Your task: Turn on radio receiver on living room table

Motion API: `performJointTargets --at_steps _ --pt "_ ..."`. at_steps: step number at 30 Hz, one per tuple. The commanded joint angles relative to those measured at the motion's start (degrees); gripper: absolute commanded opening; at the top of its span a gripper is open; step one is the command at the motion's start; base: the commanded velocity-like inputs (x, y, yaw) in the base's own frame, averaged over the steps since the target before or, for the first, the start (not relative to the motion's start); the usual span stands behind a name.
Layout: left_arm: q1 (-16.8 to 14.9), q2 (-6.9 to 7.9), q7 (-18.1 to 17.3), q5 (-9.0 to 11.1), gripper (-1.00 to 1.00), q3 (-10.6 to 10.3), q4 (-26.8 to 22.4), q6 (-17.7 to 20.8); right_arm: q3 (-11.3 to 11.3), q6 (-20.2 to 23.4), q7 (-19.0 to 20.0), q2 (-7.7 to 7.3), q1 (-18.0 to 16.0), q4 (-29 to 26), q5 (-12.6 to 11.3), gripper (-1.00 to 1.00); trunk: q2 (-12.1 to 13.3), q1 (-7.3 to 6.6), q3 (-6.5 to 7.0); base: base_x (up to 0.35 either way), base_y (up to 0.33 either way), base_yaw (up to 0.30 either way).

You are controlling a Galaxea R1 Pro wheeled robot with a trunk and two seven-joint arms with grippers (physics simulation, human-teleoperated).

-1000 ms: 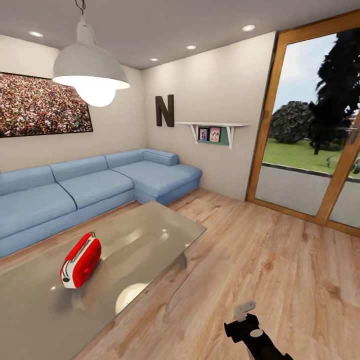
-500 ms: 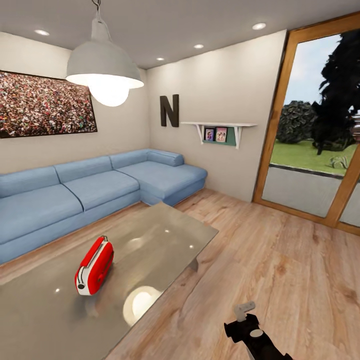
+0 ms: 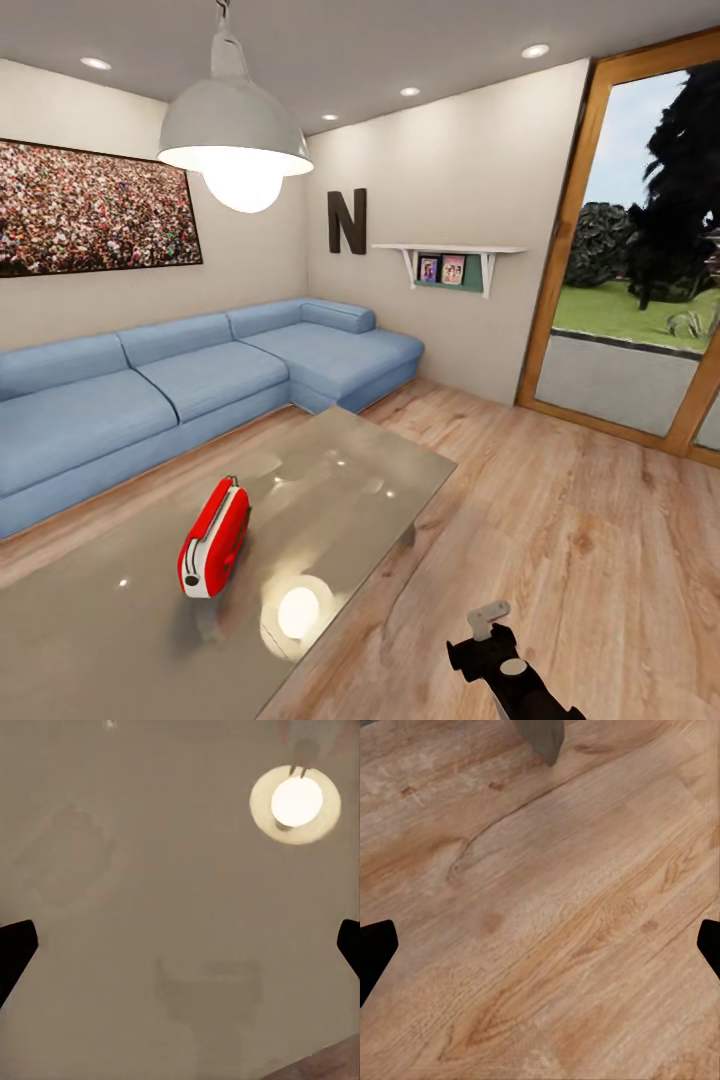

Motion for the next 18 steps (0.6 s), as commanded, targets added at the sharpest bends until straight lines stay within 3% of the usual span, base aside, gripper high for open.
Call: performJointTargets --at_steps 1,18 --pt "0.0 -0.03 0.0 0.0 1.0 0.0 0.0 -0.01 0.0 -1.02 -0.02 0.0 0.0 0.0 -0.04 1.0 0.0 0.0 0.0 0.001 0.025 0.0" --pt "0.0 -0.03 0.17 0.0 1.0 0.01 0.0 -0.01 -0.04 -2.95 -0.39 0.02 -0.03 -0.06 -0.11 1.0 0.0 0.0 0.0 0.0 0.002 0.0"
